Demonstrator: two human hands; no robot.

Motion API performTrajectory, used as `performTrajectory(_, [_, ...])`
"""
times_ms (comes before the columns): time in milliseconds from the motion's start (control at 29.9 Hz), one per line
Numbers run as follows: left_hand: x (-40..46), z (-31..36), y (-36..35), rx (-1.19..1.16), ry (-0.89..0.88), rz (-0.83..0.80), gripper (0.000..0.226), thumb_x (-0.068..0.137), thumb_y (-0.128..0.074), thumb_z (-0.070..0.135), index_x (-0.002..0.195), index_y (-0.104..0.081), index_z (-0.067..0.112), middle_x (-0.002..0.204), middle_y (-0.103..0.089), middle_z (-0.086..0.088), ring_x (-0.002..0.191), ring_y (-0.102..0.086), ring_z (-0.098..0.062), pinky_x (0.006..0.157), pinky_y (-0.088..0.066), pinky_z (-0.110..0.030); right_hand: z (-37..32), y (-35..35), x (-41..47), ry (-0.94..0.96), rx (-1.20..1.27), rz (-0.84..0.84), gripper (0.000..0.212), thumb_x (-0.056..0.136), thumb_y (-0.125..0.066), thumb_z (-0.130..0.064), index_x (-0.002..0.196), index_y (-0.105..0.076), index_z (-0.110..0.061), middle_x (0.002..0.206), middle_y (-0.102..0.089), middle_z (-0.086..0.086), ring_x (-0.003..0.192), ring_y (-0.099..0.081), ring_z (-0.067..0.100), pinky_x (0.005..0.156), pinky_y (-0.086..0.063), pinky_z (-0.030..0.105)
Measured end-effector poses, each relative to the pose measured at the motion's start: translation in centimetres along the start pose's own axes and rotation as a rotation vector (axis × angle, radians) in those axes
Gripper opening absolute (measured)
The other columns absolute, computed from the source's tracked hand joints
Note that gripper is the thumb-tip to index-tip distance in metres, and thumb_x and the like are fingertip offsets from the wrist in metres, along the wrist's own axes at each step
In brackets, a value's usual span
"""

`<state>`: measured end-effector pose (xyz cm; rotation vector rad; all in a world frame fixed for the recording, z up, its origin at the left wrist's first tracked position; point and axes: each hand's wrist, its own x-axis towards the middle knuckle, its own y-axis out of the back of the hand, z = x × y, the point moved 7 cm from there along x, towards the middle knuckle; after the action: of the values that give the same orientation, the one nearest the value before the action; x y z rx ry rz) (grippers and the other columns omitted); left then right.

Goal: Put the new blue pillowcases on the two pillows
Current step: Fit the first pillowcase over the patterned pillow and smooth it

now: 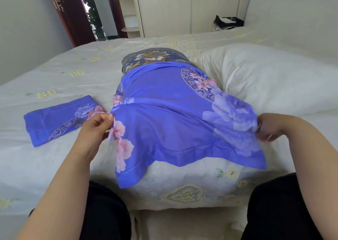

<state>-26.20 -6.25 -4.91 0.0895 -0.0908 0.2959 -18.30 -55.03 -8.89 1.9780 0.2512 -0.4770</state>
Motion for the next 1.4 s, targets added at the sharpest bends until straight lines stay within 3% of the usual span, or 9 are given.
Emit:
performTrajectory(100, [0.0,0.2,0.1,-0.016,-0.027,0.041,0.020,0.094,-0.053,0.009,0.074,-0.056,0.012,0.064,-0.065,0.011,0.049,-0.060,-0.009,0.052,-0.053,-0.022,-2.6,4.8,-2.5,0.201,0.182,0.730,0.023,0.083,-0.057,-0.022,0.103,-0.061,-0.011,0.096,-0.066,0.011,0.086,-0.062,0.029,0.074,-0.044,0.032])
performTrajectory(167, [-0.1,0.4,-0.4,-0.057,-0.021,0.033,0.022,0.096,-0.049,0.007,0.074,-0.053,0.010,0.063,-0.066,0.014,0.047,-0.059,-0.009,0.049,-0.052,-0.021,-5.2,5.1,-5.6,0.432,0.508,0.909,0.016,0.089,-0.058,-0.034,0.098,-0.060,-0.020,0.084,-0.065,0.004,0.076,-0.059,0.024,0.074,-0.044,0.032])
performTrajectory(301, [0.3,0.8,0.1,-0.151,0.008,0.104,0.029,0.096,-0.048,0.006,0.069,-0.054,0.015,0.083,-0.062,-0.004,0.046,-0.058,-0.013,0.043,-0.048,-0.021,-10.0,0.1,-4.7,0.566,0.287,0.437,0.035,0.074,-0.076,-0.040,0.097,-0.056,-0.024,0.088,-0.060,-0.005,0.073,-0.056,0.006,0.072,-0.044,0.026])
performTrajectory(501, [1.1,2.7,-0.1,0.021,-0.008,0.186,0.021,0.100,-0.040,0.015,0.079,-0.042,0.016,0.042,-0.057,0.001,0.034,-0.049,-0.012,0.038,-0.038,-0.014,-10.4,1.7,-4.7,0.396,0.162,0.818,0.016,0.089,-0.061,-0.025,0.082,-0.059,-0.011,0.088,-0.063,0.013,0.086,-0.058,0.034,0.071,-0.042,0.037])
performTrajectory(701, [0.9,2.9,-2.0,0.065,0.067,-0.056,0.032,0.101,-0.039,0.026,0.076,-0.047,0.009,0.046,-0.057,-0.009,0.033,-0.047,-0.019,0.038,-0.041,-0.018,-11.0,-1.0,-3.4,0.508,0.164,0.437,0.032,0.078,-0.074,-0.033,0.094,-0.054,-0.014,0.095,-0.057,0.002,0.087,-0.056,0.022,0.074,-0.040,0.031])
performTrajectory(868, [0.9,2.6,-1.3,0.030,0.082,-0.052,0.017,0.095,-0.053,0.024,0.080,-0.055,0.017,0.057,-0.053,-0.013,0.039,-0.050,-0.020,0.043,-0.044,-0.025,-11.2,0.4,-3.5,0.486,0.098,0.666,0.016,0.091,-0.059,-0.024,0.084,-0.052,-0.012,0.077,-0.053,0.003,0.073,-0.049,0.025,0.063,-0.030,0.030])
performTrajectory(1169, [1.3,4.7,-2.5,0.615,-0.086,0.043,0.016,0.086,-0.066,0.032,0.082,-0.062,0.018,0.069,-0.060,0.002,0.057,-0.058,-0.024,0.061,-0.054,-0.037,-10.3,1.2,-1.6,0.390,0.964,0.518,0.023,0.097,-0.046,-0.023,0.075,-0.052,-0.020,0.073,-0.053,0.003,0.068,-0.048,0.014,0.069,-0.039,0.030])
performTrajectory(1302, [2.0,5.3,-1.5,0.747,-0.128,0.155,0.018,0.091,-0.057,0.033,0.076,-0.055,0.022,0.073,-0.061,0.009,0.069,-0.064,-0.026,0.059,-0.051,-0.032,-12.2,0.3,-2.1,0.568,0.598,0.107,0.021,0.091,-0.061,-0.032,0.090,-0.060,-0.011,0.079,-0.059,0.000,0.073,-0.052,0.010,0.064,-0.042,0.020])
performTrajectory(1402, [2.1,5.9,-1.3,0.711,-0.166,0.274,0.017,0.093,-0.050,0.034,0.081,-0.053,0.022,0.066,-0.060,-0.002,0.054,-0.061,-0.030,0.053,-0.055,-0.042,-12.0,1.2,-2.1,0.586,0.370,0.274,0.022,0.081,-0.072,-0.013,0.070,-0.055,-0.018,0.065,-0.052,-0.002,0.066,-0.046,0.014,0.054,-0.035,0.013])
